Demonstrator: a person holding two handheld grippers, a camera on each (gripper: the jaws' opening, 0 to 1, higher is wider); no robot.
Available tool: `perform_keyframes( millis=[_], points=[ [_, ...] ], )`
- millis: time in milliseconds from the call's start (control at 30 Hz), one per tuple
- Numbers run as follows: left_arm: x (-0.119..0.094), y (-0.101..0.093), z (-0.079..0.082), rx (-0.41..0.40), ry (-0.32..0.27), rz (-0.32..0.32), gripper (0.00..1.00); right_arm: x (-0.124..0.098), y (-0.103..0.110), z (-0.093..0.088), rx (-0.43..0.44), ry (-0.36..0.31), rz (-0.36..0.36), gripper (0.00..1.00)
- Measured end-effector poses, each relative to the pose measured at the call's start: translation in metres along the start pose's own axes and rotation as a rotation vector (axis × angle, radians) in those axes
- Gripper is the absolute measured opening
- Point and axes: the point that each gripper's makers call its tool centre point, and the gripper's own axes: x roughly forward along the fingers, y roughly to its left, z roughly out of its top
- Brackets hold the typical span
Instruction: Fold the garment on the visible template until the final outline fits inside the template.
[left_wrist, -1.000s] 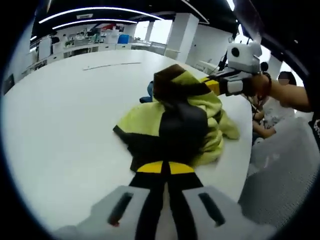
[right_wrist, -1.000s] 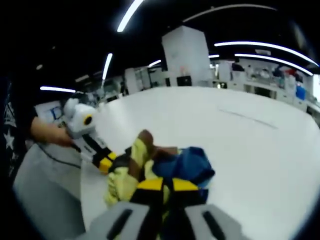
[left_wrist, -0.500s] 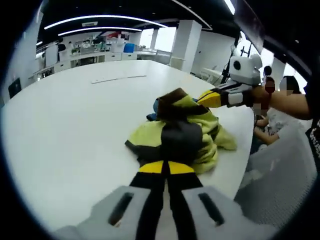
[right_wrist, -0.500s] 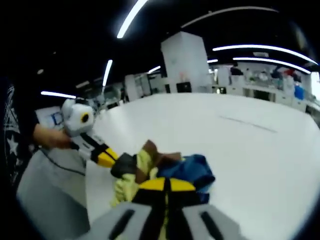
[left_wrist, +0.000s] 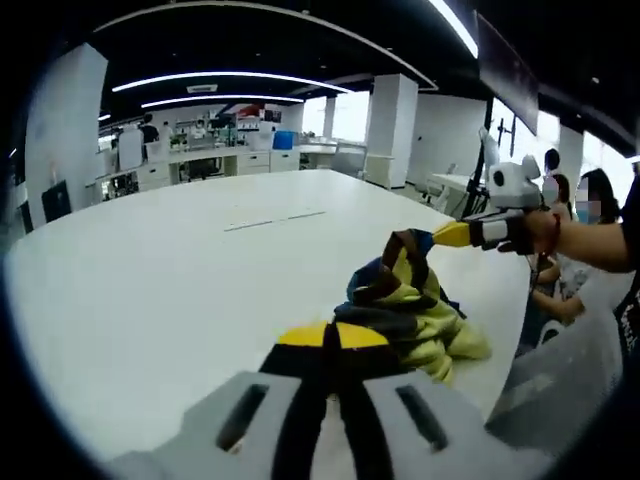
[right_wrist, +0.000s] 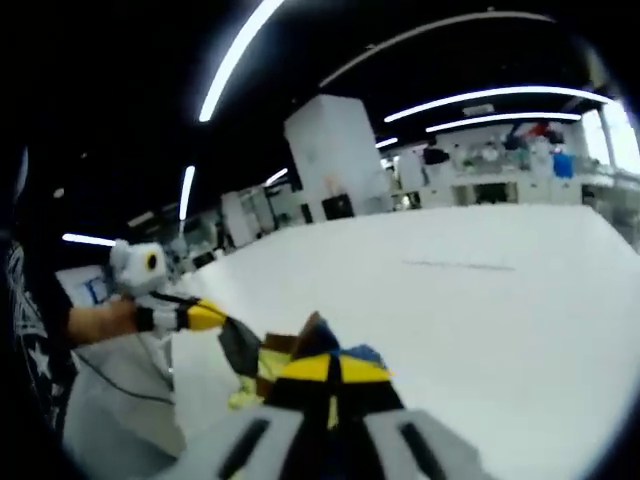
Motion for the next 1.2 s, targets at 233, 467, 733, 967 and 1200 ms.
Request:
perform_keyframes(
  millis=[233, 467, 733, 967, 1200],
  points=[
    [0.007, 0.019, 0.036, 0.007, -0.075, 0.037, 0.0, -0.011, -0.039, 0.025, -0.052, -0.016, -0.133, 0.0],
    [0.019, 0.041, 0.059, 0.006, -0.113, 0.078, 0.0, -0.008, -0.065, 0.046, -0.053, -0.032, -0.178, 0.0],
    [0.048, 0.075, 0.074, 0.001, -0.141, 0.125, 0.0, 0.016, -0.097, 0.065, -0.074, -0.049, -0.266, 0.0],
    [0.082, 0.099, 0.084, -0.045, -0.167, 0.156, 0.0, 0.042, -0.13, 0.079, -0.089, -0.047, -0.333, 0.0],
    [0.114, 0.134, 0.08, -0.129, -0.178, 0.184, 0.0, 0.064, -0.156, 0.084, -0.093, -0.043, -0.402, 0.0]
  ],
)
